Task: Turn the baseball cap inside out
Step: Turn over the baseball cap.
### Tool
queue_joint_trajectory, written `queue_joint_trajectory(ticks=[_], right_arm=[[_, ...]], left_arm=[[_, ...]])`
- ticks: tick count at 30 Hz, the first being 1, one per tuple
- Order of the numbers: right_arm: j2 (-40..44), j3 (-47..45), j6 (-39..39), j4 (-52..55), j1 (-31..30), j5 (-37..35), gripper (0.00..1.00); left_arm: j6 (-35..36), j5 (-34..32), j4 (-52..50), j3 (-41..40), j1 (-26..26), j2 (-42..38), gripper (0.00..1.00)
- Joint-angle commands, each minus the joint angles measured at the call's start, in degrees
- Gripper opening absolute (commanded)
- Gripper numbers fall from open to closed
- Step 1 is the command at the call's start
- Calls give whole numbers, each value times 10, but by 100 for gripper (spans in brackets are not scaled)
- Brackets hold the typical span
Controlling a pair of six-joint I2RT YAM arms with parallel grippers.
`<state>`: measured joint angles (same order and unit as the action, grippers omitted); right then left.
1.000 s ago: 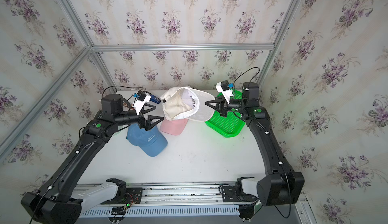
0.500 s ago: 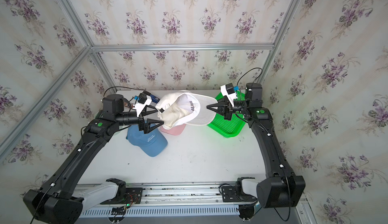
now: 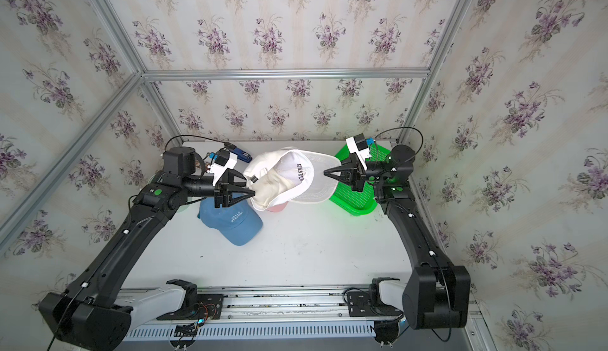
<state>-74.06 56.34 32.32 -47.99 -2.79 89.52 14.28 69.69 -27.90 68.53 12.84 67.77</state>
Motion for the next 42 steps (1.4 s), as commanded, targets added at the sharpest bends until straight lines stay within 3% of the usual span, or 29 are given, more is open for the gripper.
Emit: queue_joint_trajectory(ticks=[1, 3, 5, 7, 11, 15, 16, 18, 19, 20, 21, 22, 24, 28, 35, 42], right_arm=[[-36, 1, 272, -325, 7, -12, 0], [-59, 8, 328, -382, 14, -22, 0], [-78, 13, 370, -425, 15, -25, 0], [-89, 15, 384, -436, 16, -31, 0], [-95, 14, 384, -431, 16, -38, 0], [-94, 12, 363, -385, 25, -49, 0], [-90, 11, 330, -333, 29, -59, 0], [-67, 20, 175, -111, 34, -88, 0], [-51, 53, 5, 141, 33, -131, 0], [-46, 114, -193, 399, 21, -223, 0], [-54, 150, -277, 505, 6, -278, 0], [-68, 171, -291, 538, 1, -283, 0], [-70, 158, -229, 484, -2, -296, 0], [-59, 170, -243, 538, -47, -440, 0], [-39, 178, -241, 592, -156, -678, 0], [-36, 186, -238, 603, -312, -891, 0]], left_arm=[[19, 18, -31, 9, 0, 11, 40], [21, 12, -44, 15, 1, 19, 31], [15, -7, -48, 20, 2, 25, 11], [9, -38, -57, 29, 3, 33, 0], [-32, -117, -36, 39, 4, 43, 0], [-105, -269, 30, 32, 4, 41, 0], [-126, -295, 49, 29, 4, 40, 0], [-167, -349, 86, 20, 4, 34, 0], [-187, -379, 102, 17, 8, 30, 0], [-208, -424, 113, 16, 13, 26, 0], [-219, -451, 124, 13, 17, 23, 0], [-231, -495, 130, 13, 23, 22, 0], [-249, -569, 133, 16, 34, 26, 0], [-314, -690, 91, 40, 46, 52, 0], [-375, -769, 32, 83, 67, 105, 0], [-426, -768, -34, 149, 79, 188, 8]])
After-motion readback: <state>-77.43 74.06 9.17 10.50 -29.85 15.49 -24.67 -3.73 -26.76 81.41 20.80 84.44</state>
